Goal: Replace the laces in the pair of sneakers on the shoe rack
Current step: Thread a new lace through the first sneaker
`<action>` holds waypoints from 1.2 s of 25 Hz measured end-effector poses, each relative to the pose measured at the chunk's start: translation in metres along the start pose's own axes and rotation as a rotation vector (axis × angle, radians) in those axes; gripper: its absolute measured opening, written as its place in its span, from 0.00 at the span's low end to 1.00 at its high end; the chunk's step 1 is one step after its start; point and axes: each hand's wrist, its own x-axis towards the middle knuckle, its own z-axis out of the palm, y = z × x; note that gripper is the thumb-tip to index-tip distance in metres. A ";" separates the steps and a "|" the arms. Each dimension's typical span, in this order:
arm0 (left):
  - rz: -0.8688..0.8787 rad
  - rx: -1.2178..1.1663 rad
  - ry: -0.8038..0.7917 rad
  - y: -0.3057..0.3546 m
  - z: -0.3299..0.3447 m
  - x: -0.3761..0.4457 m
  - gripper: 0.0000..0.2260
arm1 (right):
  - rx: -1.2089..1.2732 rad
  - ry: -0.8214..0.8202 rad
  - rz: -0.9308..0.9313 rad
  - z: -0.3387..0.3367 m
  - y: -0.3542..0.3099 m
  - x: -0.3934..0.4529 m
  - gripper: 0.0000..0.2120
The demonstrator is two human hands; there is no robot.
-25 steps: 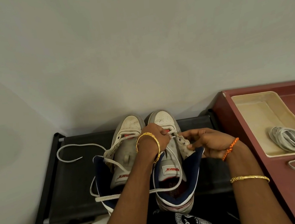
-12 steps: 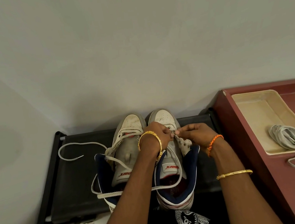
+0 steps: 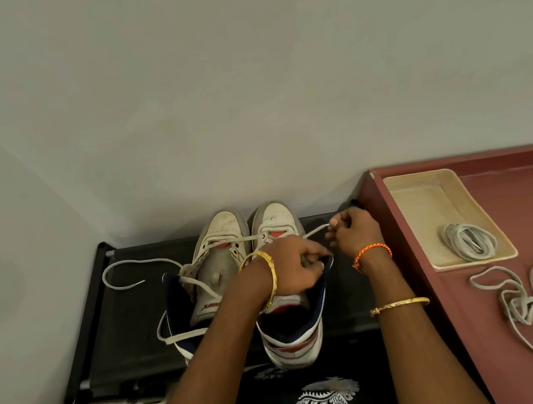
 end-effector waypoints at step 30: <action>-0.351 -0.148 0.338 0.035 0.058 -0.003 0.08 | -0.268 0.037 -0.103 0.001 0.008 -0.012 0.05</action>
